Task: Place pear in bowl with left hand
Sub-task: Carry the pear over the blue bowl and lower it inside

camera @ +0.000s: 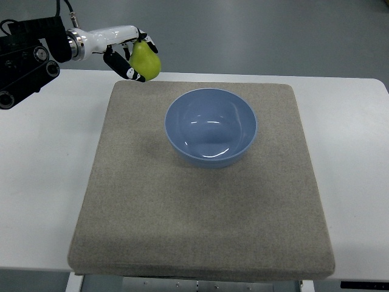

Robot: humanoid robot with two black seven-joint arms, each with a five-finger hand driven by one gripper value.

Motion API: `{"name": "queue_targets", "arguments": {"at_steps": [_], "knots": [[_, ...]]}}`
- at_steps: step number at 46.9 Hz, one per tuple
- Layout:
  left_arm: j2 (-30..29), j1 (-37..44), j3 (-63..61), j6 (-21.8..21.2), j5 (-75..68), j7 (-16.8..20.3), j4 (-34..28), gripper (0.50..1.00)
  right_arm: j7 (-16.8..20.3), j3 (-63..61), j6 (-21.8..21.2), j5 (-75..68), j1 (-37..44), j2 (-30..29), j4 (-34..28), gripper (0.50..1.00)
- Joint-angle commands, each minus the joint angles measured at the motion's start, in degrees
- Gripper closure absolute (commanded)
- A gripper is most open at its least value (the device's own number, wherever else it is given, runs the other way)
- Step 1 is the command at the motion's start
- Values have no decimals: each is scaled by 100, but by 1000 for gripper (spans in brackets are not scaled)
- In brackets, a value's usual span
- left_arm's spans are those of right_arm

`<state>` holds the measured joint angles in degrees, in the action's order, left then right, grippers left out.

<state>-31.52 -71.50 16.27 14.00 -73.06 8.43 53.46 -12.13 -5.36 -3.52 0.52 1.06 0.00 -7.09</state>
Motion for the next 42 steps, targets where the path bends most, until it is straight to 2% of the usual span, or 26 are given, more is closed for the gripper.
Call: {"name": "queue_targets", "arguments": {"at_steps": [1,4,16,38,41,42], "knots": [[-100,-100,16,313,90,80,401,1000,1,0,0,1,-1,0,-3,574],[-109,-136,16,498,117,150,691,1000,1,0,0,1,-1,0,-3,574],[-48,-171,-98,621,-15,168,1650,1000,1,0,0,1,-1,0,-3,574],[93,-118,-494,622,-51,150,1633,1000,1,0,0,1,-1,0,-3,574],[216,-92,-494,630,-51,150,1624,986,1,0,0,1,-1,0,-3,574],[225,-92,-494,630,-50,150,1624,963,1,0,0,1,-1,0,-3,574]]}}
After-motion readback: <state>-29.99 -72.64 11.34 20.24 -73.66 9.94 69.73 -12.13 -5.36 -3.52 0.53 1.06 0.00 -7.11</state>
